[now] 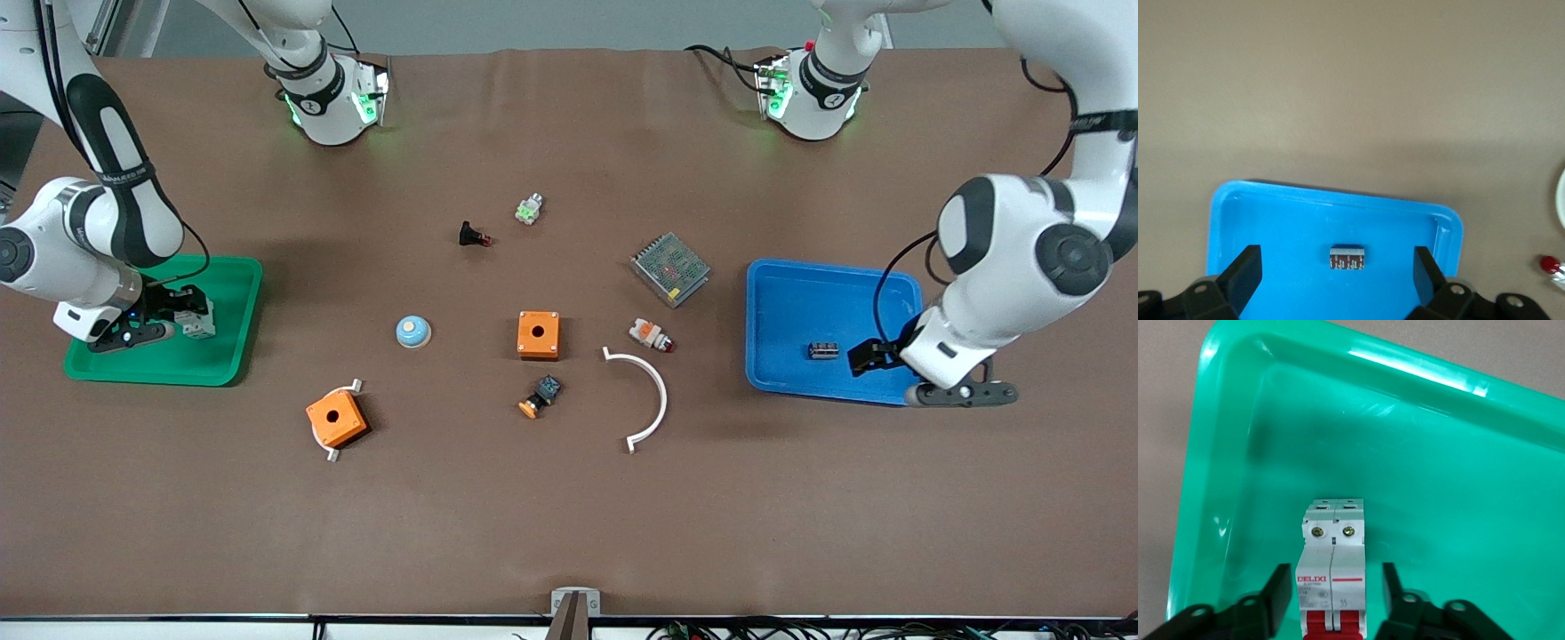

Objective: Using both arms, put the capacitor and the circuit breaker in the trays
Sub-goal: 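Lower the capacitor into the blue tray while the right gripper lowers breaker, then open both grippers and lift them away from the trays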

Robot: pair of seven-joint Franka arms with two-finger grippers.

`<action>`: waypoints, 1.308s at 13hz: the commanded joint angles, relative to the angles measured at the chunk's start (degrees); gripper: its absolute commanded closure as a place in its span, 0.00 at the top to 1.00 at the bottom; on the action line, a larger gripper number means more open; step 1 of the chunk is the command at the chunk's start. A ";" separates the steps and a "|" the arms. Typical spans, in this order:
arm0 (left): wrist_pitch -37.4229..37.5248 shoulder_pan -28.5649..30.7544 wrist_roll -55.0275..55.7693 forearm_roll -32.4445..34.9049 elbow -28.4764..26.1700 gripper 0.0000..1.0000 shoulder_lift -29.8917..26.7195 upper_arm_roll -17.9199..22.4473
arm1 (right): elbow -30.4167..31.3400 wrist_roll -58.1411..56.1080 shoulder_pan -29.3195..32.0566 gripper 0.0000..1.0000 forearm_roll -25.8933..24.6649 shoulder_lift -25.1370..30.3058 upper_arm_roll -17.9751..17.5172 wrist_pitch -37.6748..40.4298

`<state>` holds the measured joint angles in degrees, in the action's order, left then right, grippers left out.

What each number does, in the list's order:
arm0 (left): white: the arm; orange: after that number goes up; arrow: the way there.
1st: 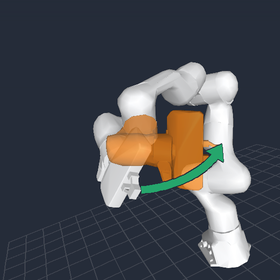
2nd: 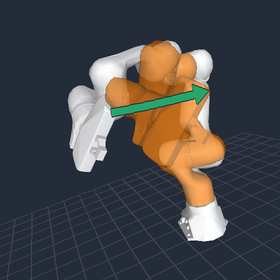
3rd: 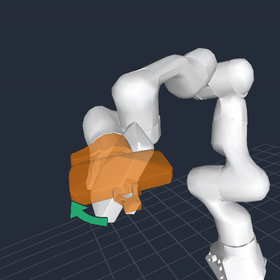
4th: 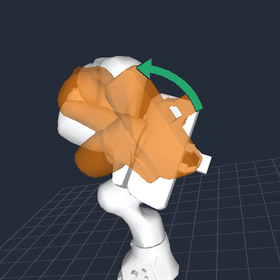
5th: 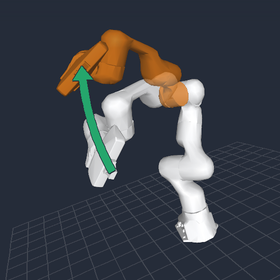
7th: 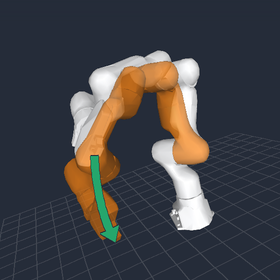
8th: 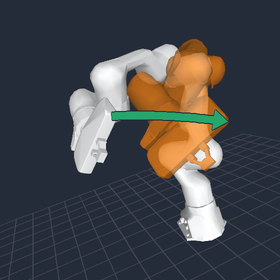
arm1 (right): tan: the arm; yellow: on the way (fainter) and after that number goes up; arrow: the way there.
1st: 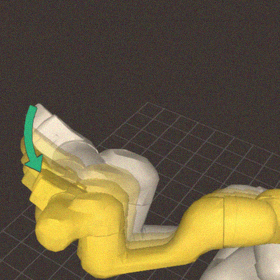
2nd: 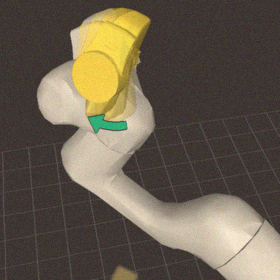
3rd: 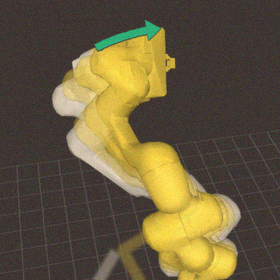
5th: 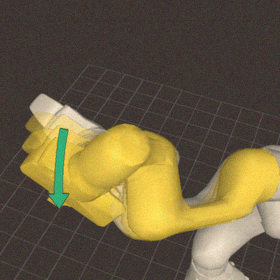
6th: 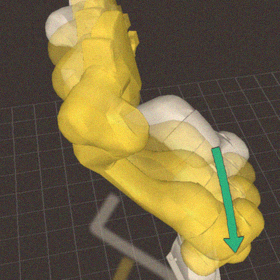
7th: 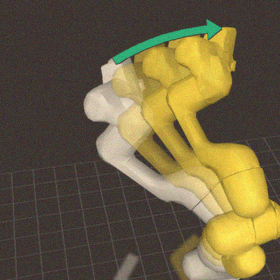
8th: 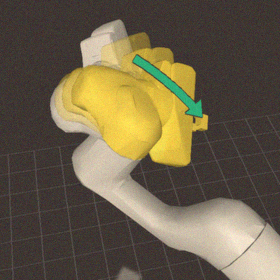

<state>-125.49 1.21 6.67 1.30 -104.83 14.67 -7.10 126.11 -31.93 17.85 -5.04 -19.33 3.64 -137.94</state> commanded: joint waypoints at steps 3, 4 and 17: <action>15.73 0.02 0.01 1.25 8.29 1.00 -5.35 0.16 | -15.06 1.34 -1.06 1.00 6.42 3.60 -3.19 23.97; 21.37 0.11 -0.25 1.25 12.33 1.00 -5.18 0.07 | -20.06 4.13 -2.28 1.00 7.41 3.60 -3.20 28.99; 26.52 -0.07 -1.50 1.25 17.38 1.00 -8.08 -0.28 | -34.36 36.76 -19.17 1.00 7.77 19.76 -2.76 47.07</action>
<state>-100.15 1.22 3.06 1.30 -88.48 6.84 -7.20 87.24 4.27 -2.09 2.00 -3.63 0.42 -88.85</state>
